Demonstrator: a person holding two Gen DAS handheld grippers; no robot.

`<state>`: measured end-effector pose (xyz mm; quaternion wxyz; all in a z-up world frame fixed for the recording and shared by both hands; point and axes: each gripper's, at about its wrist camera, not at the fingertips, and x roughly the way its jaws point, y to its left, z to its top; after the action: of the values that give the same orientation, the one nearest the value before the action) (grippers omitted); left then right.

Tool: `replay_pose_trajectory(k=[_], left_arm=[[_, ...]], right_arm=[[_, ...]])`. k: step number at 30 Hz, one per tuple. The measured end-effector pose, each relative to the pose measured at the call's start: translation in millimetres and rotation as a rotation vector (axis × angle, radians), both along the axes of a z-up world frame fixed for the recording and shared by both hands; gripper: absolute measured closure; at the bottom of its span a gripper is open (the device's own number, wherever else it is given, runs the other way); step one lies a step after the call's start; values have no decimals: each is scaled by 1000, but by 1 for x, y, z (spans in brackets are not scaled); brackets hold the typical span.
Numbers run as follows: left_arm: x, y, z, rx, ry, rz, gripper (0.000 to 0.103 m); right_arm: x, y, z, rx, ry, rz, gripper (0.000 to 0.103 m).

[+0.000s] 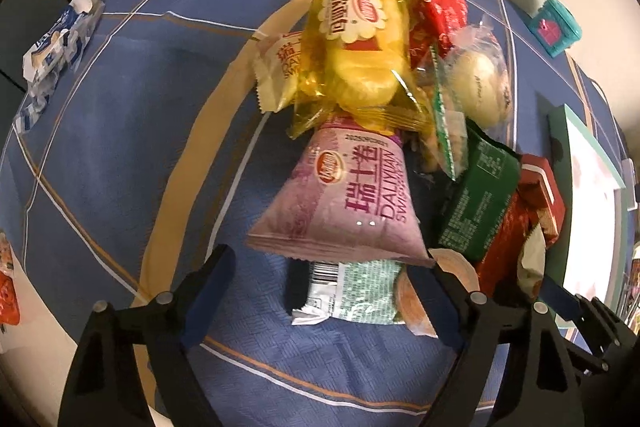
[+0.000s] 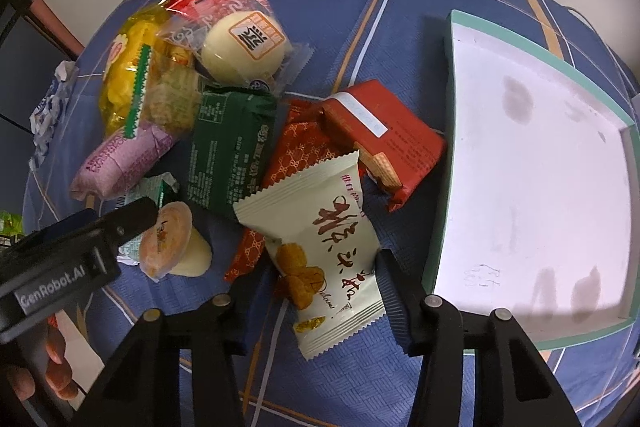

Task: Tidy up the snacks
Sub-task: 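Grasp the green-white wafer pack with the left tool while the right tool grasps the cream pastry packet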

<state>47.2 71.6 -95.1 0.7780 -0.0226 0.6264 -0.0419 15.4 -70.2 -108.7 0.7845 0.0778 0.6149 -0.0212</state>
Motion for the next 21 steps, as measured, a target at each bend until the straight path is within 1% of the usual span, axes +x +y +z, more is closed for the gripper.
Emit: replay_pose_trajectory(k=[5,9,13,14,15,16,17,19,21], left_arm=[[8,15,-6,-3,1,37,15],[14,4,-9,23,-11,8,15],[19,0,-21,53,17,-17,16],[20,2,-23,46,27,-17,24],[21,4,-25,29,34,-12,39],[22,8,-25,14,38,-3,46],[22,13,-26,15,36,8,51],[22,20,-26,24,25,19,51],[21,30,-25,-4,23,27,52]], right_arm=[[2,-1,-3,4,3,-3,50],[4,-2,-4,5,7,-6,50],[3,-3,-4,8,8,-8,50],[3,-4,-4,9,9,-9,50],[3,-4,-4,9,9,-10,50],[3,-4,-4,9,10,-12,50],[3,-5,-4,7,11,-14,51],[3,-4,-2,0,9,-11,54],[3,-4,3,1,-6,-15,59]])
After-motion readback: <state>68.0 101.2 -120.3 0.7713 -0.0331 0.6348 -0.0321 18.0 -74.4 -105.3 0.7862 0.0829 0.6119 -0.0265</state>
